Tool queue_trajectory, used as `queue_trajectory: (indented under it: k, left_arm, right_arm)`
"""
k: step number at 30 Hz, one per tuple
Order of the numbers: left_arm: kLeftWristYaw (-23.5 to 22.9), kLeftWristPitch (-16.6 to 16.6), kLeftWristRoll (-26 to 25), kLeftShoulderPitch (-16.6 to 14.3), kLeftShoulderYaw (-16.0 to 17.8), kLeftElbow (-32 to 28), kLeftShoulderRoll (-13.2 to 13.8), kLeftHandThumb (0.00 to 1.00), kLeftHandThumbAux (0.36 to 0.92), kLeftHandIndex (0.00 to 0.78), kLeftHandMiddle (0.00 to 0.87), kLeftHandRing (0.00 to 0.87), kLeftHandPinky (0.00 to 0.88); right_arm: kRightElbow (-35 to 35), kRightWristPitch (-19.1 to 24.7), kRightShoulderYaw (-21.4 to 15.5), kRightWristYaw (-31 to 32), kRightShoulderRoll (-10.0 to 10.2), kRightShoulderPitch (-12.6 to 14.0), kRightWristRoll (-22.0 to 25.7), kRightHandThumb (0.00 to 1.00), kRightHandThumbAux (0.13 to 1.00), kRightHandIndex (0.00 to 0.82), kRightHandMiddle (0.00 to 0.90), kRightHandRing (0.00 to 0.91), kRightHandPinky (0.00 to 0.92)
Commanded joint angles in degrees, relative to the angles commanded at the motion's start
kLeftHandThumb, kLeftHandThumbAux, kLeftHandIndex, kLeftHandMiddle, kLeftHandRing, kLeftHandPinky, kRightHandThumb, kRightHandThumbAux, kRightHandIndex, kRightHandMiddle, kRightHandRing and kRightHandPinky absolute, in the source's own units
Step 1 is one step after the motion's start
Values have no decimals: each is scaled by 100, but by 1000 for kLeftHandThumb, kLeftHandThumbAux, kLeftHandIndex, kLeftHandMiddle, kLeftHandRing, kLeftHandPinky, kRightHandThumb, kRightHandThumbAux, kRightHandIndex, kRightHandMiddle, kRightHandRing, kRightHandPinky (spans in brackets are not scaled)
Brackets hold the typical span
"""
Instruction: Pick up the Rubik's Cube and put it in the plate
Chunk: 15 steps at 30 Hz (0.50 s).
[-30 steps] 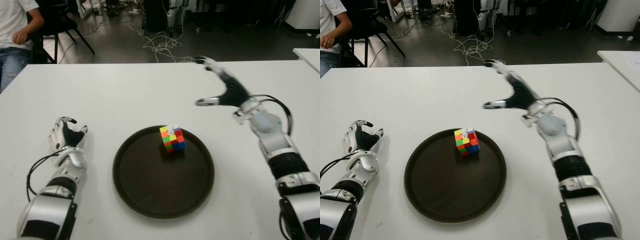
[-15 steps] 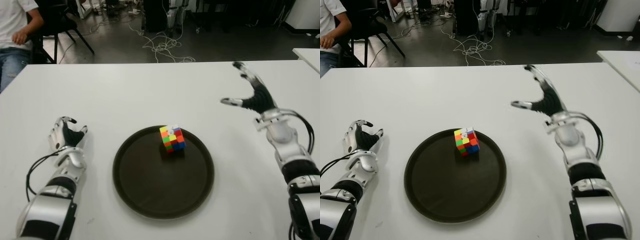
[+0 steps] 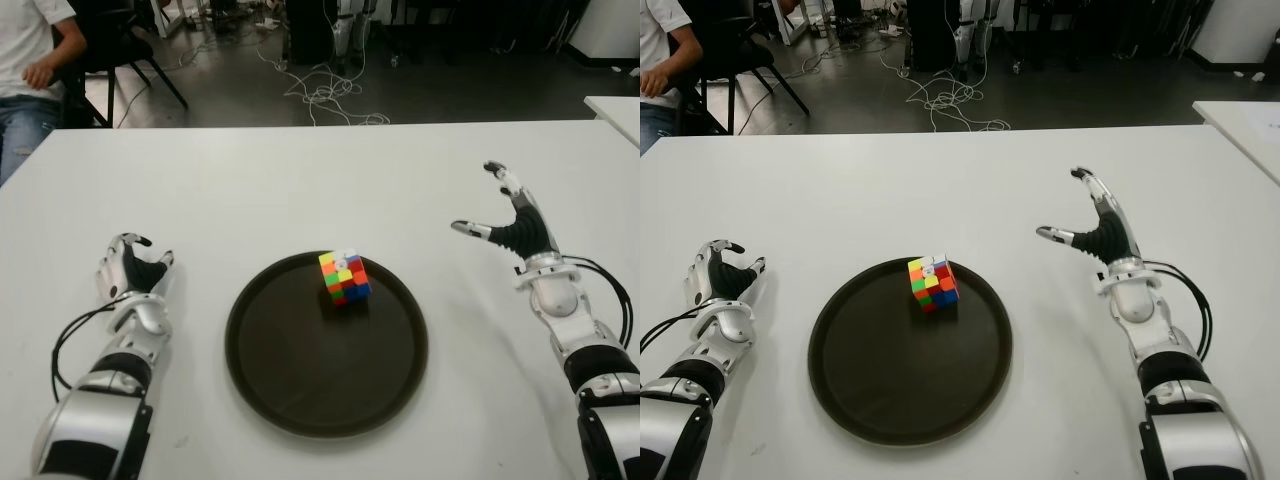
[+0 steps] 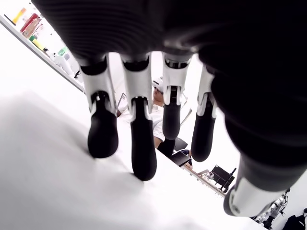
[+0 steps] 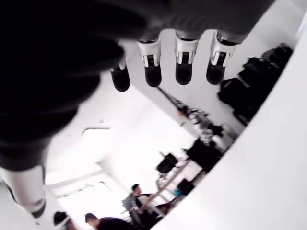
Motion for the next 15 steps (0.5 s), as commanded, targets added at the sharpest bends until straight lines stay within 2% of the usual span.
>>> queue_trajectory:
  k: [4, 10, 11, 12, 13, 15]
  left_arm:
    - [-4, -153, -140, 32, 138, -34, -9, 690, 718, 400, 208, 228, 285]
    - [-167, -343, -390, 59, 368, -71, -29, 682, 722, 399, 210, 234, 282]
    - [-203, -359, -423, 63, 395, -77, -30, 509, 730, 287, 210, 236, 273]
    - [-280, -390, -505, 80, 466, -96, -32, 391, 738, 214, 209, 237, 268]
    - [-336, -413, -565, 92, 515, -110, -33, 285, 730, 144, 190, 215, 227]
    - [-410, -471, -670, 138, 599, -144, -26, 184, 717, 76, 161, 181, 174]
  right_arm:
    - [219, 203, -94, -190, 137, 105, 117, 0, 606, 0, 0, 0, 0]
    - [73, 170, -231, -293, 356, 349, 347, 0, 608, 0, 0, 0, 0]
    - [61, 183, -251, -305, 389, 356, 376, 0, 609, 0, 0, 0, 0]
    - [7, 184, -270, -395, 467, 415, 394, 0, 609, 0, 0, 0, 0]
    - [-35, 186, -284, -459, 522, 461, 404, 0, 608, 0, 0, 0, 0]
    - [-104, 178, -294, -585, 575, 534, 390, 0, 607, 0, 0, 0, 0]
